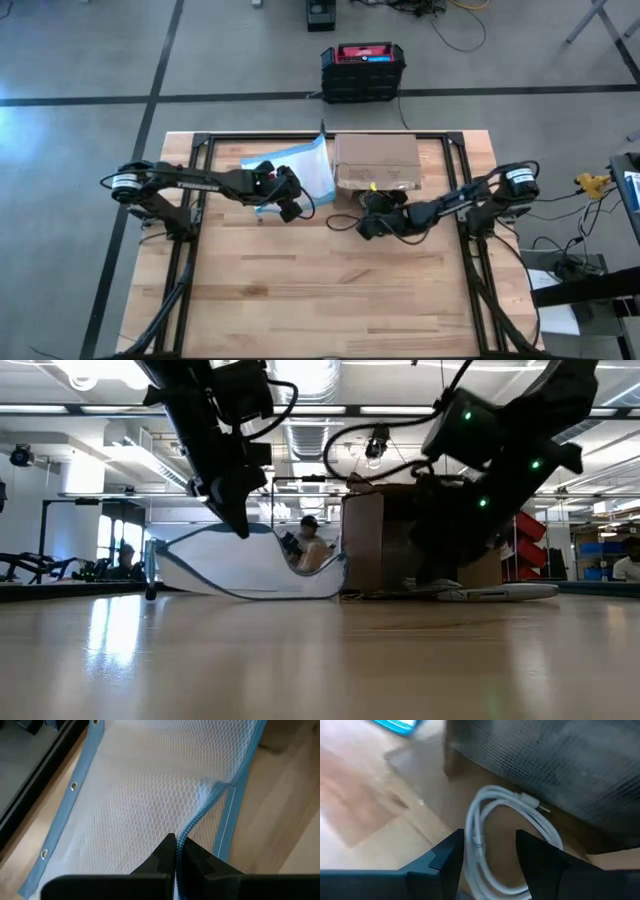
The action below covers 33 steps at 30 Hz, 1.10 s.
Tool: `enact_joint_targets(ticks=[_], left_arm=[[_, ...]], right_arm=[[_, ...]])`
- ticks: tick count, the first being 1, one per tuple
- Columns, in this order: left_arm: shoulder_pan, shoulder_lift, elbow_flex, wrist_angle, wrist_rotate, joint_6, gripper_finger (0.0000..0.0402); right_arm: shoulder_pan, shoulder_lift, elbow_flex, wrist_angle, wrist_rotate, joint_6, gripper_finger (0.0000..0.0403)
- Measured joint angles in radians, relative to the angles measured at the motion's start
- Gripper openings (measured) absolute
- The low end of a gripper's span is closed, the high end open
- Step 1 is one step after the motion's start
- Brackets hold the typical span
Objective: Unpack boxes
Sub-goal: Put the white charger cable into the transparent zip bag
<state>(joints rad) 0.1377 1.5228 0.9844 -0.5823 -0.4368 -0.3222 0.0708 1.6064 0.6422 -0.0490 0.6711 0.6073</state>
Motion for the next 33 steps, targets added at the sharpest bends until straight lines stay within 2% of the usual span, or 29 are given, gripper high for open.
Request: enact_joint_targets(ticks=[3,6,12,19,25,31,33], left_arm=[[0.001,0.008,0.0,0.008,-0.001,0.004,0.0],[0.001,0.004,0.0,0.015,0.0,0.008,0.0],[0.001,-0.014,0.0,0.022,0.0,0.029,0.0],[0.002,-0.019,0.0,0.023,0.012,0.029,0.0],[0.004,-0.026,0.0,0.052,0.173,0.086,0.0],[0.004,-0.034,0.0,0.053,0.265,0.097,0.0],[0.003,-0.04,0.0,0.04,0.303,0.089,0.0]], right_arm=[[-0.036,0.04,0.0,0.023,-0.034,0.041,0.0151],[-0.061,0.069,0.006,0.058,-0.089,0.047,0.0123],[-0.062,0.06,0.024,0.049,-0.124,-0.004,0.0019],[-0.034,-0.019,0.068,0.044,-0.13,-0.105,0.0009],[0.052,-0.054,0.112,0.065,-0.147,-0.197,0.0006],[0.118,0.01,0.138,0.342,-0.318,-0.324,0.0005],[0.118,0.056,0.161,0.387,-0.343,-0.343,0.0005]])
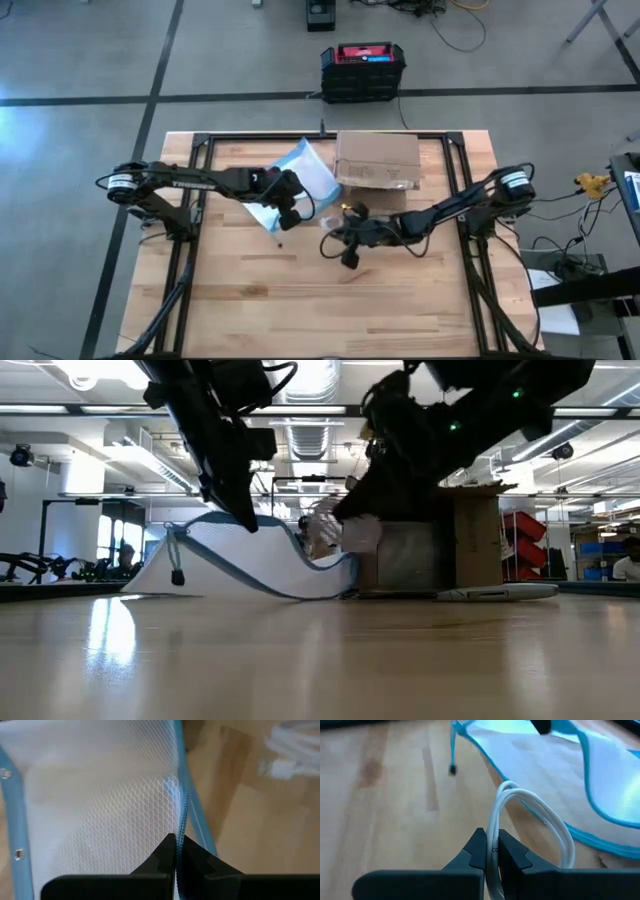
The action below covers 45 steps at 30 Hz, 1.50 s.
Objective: Unpack boxes
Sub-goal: Put the white charger cable into the transparent zip bag, then remove the transparent zip bag containing the pen holder from the cardboard box
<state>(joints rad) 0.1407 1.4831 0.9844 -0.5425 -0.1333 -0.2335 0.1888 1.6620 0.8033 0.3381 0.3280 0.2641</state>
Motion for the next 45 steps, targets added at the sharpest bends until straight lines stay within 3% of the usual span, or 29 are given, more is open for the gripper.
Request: enact_joint_targets(ticks=[4,7,11,17,23,28,32,37,42,45], left_arm=[[-0.017,-0.031,0.0,-0.026,0.085,-0.021,0.0],[-0.052,-0.045,0.0,-0.064,0.095,-0.03,0.0],[-0.113,-0.047,0.0,-0.12,0.1,-0.053,0.0],[-0.188,-0.051,0.0,-0.113,0.095,-0.122,0.0],[-0.207,-0.051,0.0,-0.091,0.09,-0.144,0.0],[-0.208,-0.05,0.0,-0.112,0.046,-0.149,0.0],[-0.213,-0.05,0.0,-0.111,0.003,-0.148,0.0],[-0.236,-0.047,0.0,-0.058,-0.123,-0.153,0.0],[-0.271,-0.047,0.0,0.035,-0.248,-0.16,0.0],[-0.285,-0.047,0.0,0.068,-0.276,-0.178,0.0]], right_arm=[[-0.006,0.107,0.081,-0.002,-0.004,-0.077,0.0004],[-0.013,0.189,0.187,-0.004,-0.015,-0.187,0.0004],[-0.044,0.309,0.386,-0.15,0.006,-0.325,0.0011],[-0.08,0.45,0.631,-0.296,0.011,-0.442,0.0076],[-0.076,0.487,0.698,-0.375,0.022,-0.44,0.0148],[-0.016,0.402,0.673,-0.555,0.164,-0.425,0.0168],[0.04,0.3,0.607,-0.773,0.2,-0.297,0.0157],[0.091,0.142,0.36,-0.858,0.316,0.042,0.0127],[0.121,-0.006,0.093,-0.848,0.551,0.516,0.0091],[0.111,-0.033,-0.007,-0.739,0.617,0.573,0.006]])
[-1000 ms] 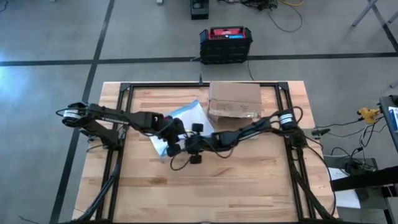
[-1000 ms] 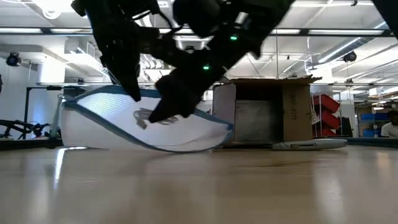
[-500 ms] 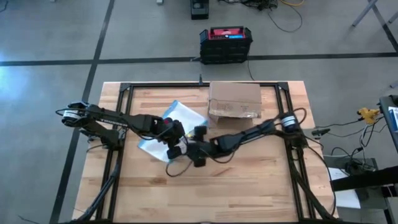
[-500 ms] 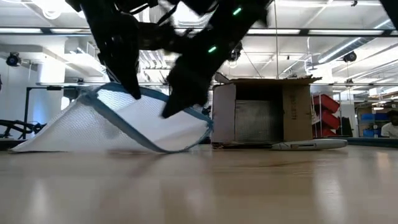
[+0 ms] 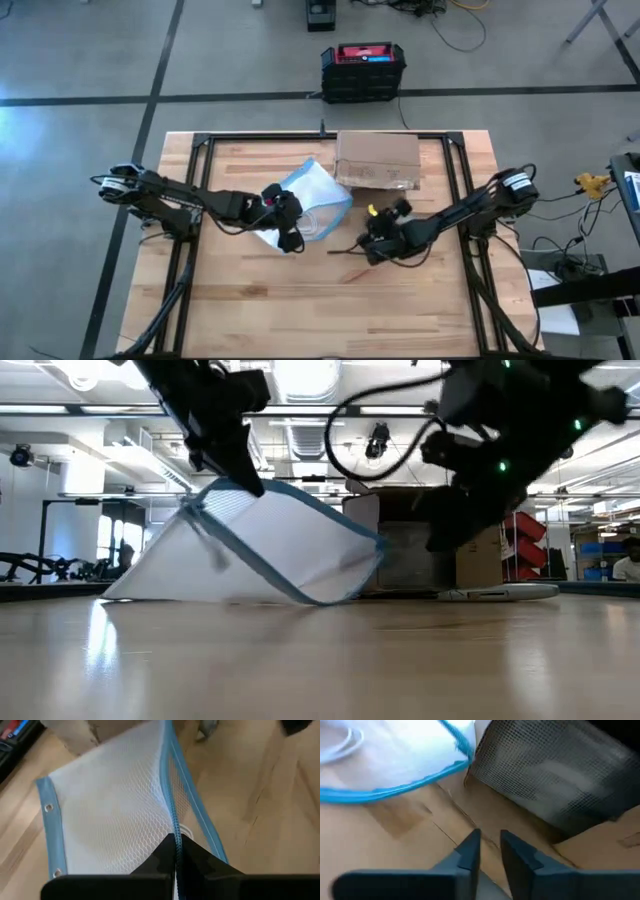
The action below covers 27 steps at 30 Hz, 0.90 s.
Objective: Unpack boxes
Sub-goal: Remove the transparent zip bag containing the pen holder from the cardboard box
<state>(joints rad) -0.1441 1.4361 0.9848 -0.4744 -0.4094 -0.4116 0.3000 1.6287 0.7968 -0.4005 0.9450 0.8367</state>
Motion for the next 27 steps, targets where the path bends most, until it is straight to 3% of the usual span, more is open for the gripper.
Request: enact_joint_targets(ticks=[4,8,17,20,27], left_arm=[[-0.004,0.0,0.0,-0.02,-0.023,-0.064,0.0],[-0.021,0.0,-0.001,-0.032,-0.017,-0.073,0.0],[-0.069,0.0,-0.001,-0.038,0.008,-0.072,0.0],[-0.069,0.0,-0.001,-0.039,0.008,-0.07,0.0],[-0.069,0.0,-0.002,-0.036,-0.004,-0.062,0.0]], right_arm=[[-0.052,0.028,-0.074,0.291,0.041,-0.084,0.0008],[-0.117,0.091,-0.09,0.517,0.131,-0.157,0.0007],[-0.133,0.176,-0.09,0.721,0.267,-0.093,0.0001],[-0.102,0.121,-0.09,0.718,0.321,-0.179,0.0],[-0.092,-0.111,-0.085,0.722,0.475,-0.576,0.0]])
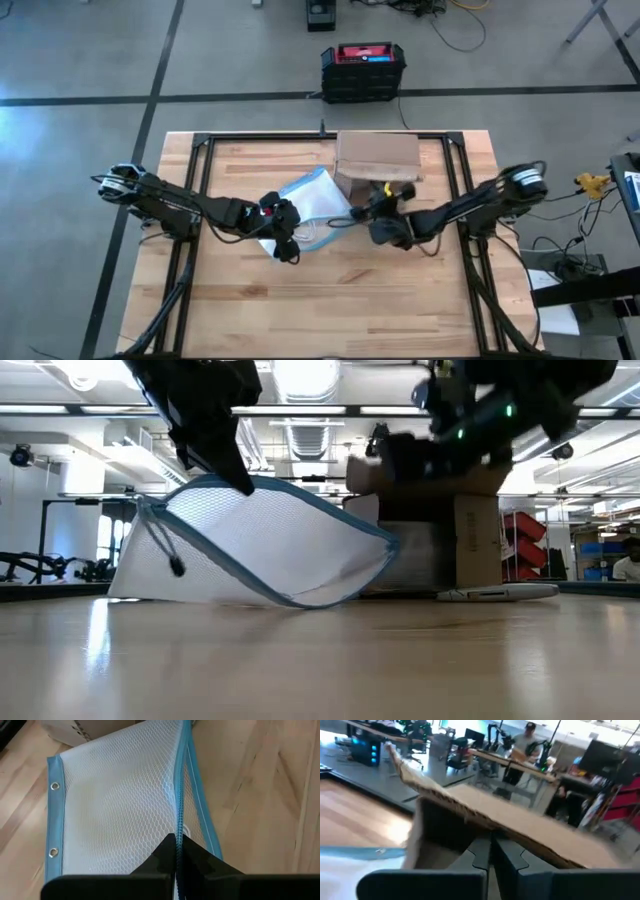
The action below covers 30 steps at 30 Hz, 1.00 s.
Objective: Unpack boxes
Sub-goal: Remove the transparent zip bag containing the pen holder from the cardboard box
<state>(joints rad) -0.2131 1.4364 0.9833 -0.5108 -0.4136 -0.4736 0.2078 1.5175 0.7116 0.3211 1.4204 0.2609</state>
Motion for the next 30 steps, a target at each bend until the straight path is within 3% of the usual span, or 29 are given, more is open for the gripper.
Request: enact_joint_targets(ticks=[4,7,12,20,24,30], left_arm=[[0.0,0.0,0.0,0.007,-0.031,0.0,0.0],[0.0,0.0,0.0,0.014,-0.033,0.0,0.0],[0.0,0.0,0.0,0.016,-0.033,0.0,0.0],[0.0,0.0,0.0,0.017,-0.032,0.0,0.0],[0.0,0.0,0.0,0.016,-0.031,0.001,0.0],[0.0,0.0,0.0,0.017,-0.03,0.019,0.0]], right_arm=[[-0.032,-0.074,-0.002,-0.002,-0.038,-0.128,0.0],[-0.069,-0.095,-0.002,-0.002,-0.133,-0.12,0.0],[-0.146,-0.091,-0.002,-0.005,-0.318,0.033,0.0],[-0.218,-0.096,-0.002,-0.193,-0.456,0.35,0.0],[-0.213,-0.092,-0.001,-0.215,-0.521,0.381,0.0],[-0.217,-0.007,0.001,-0.182,-0.42,0.396,0.0]])
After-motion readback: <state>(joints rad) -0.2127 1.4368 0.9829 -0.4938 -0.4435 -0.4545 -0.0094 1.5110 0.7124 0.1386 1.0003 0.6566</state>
